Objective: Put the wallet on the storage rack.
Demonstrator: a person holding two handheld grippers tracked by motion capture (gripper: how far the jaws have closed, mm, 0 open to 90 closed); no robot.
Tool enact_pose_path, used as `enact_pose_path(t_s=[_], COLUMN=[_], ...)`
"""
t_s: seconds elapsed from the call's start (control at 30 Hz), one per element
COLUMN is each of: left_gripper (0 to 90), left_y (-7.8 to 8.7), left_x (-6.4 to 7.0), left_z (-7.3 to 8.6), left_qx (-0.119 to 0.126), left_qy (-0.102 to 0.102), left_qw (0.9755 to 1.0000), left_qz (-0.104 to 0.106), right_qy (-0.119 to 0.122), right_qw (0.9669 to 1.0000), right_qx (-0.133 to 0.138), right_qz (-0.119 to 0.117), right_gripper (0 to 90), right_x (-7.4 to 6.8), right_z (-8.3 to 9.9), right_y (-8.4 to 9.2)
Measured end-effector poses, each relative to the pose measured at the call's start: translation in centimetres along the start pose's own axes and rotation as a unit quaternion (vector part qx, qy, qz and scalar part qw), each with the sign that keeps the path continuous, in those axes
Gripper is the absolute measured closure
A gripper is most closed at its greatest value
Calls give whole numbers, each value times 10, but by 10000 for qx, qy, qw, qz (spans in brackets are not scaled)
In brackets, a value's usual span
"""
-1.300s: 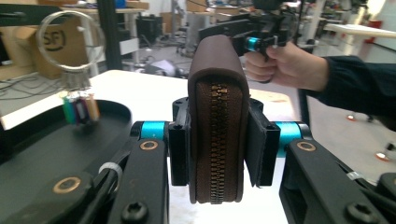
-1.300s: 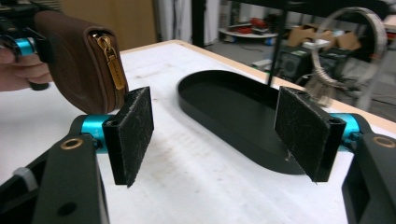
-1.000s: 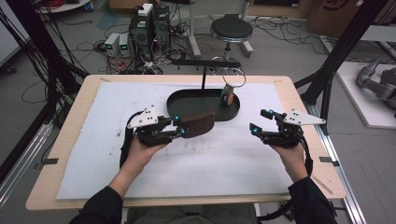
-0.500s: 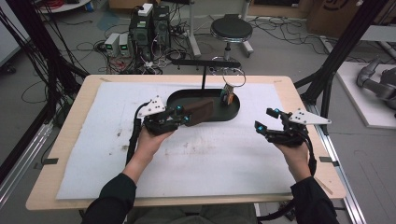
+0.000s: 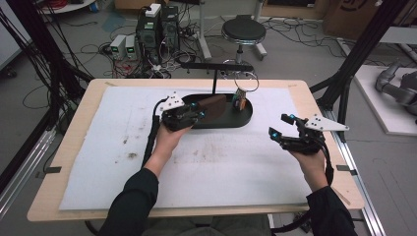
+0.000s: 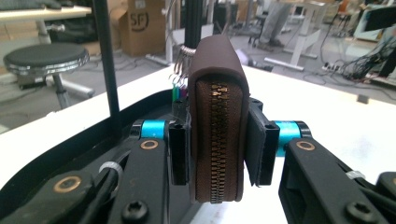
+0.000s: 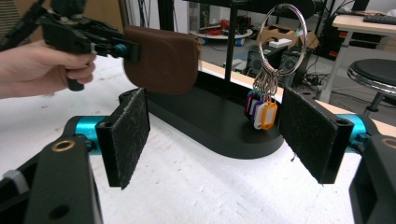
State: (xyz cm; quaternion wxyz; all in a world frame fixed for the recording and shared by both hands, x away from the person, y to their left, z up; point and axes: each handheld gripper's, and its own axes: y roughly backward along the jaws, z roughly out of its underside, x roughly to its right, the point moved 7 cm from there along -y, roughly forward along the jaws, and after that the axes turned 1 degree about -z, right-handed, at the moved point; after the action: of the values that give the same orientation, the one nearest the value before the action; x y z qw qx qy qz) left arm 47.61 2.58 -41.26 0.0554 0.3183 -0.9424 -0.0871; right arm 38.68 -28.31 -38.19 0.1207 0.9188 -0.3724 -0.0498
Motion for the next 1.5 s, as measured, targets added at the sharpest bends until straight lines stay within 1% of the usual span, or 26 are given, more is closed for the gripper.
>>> enact_pose_path(t_s=[0.07,0.13,0.2,0.27,0.33,0.4,0.53,0.57,0.63,0.7,0.8,0.93,1.0,1.1,1.27,1.37,1.5], left_gripper=[665,665,665,665,665,664,664,664,664,664,662,660,660,656,644,636,618], left_y=[-6,-12,-17,-22,-27,-31,-39,-40,-41,-43,-45,-47,-48,-49,-48,-48,-48], left_x=[-4,-8,-11,-12,-12,-13,-18,-19,-22,-23,-22,-22,-22,-23,-22,-22,-21], left_z=[3,7,10,13,15,18,26,27,30,33,36,38,40,41,41,41,41], left_qx=[-36,-124,-183,-224,-252,-226,-259,-259,-268,-301,-341,-340,-408,-376,-407,-412,-445], left_qy=[103,107,164,210,199,184,173,209,314,341,280,297,262,315,286,364,288], left_qw=[9999,9998,9996,9994,9993,9993,9989,9987,9982,9980,9981,9981,9979,9979,9979,9976,9977], left_qz=[-36,-111,-164,-173,-182,-217,-359,-388,-441,-433,-430,-419,-422,-432,-426,-412,-421], right_qy=[-15,1,-19,-34,-30,-31,-24,-26,-33,-23,-26,-32,-26,-20,-30,-27,-13], right_qw=[10000,10000,10000,10000,10000,10000,10000,10000,10000,10000,10000,10000,10000,10000,10000,10000,10000], right_qx=[-2,15,-3,-14,-4,-5,-20,-31,-33,-20,-14,-18,-29,-42,-39,-38,-42], right_qz=[7,20,13,9,6,10,-11,-10,-12,-5,2,-2,-7,-23,-22,-25,-29], right_gripper=[257,257,257,257,258,258,258,258,258,258,258,258,258,258,258,258,258], right_x=[0,1,1,1,1,1,0,0,0,0,1,1,1,0,1,1,1], right_z=[0,0,1,1,1,1,1,1,1,1,1,1,2,2,2,2,2], right_y=[0,0,0,0,0,0,-1,-1,-1,-1,-1,0,-1,-1,-1,-1,-2])
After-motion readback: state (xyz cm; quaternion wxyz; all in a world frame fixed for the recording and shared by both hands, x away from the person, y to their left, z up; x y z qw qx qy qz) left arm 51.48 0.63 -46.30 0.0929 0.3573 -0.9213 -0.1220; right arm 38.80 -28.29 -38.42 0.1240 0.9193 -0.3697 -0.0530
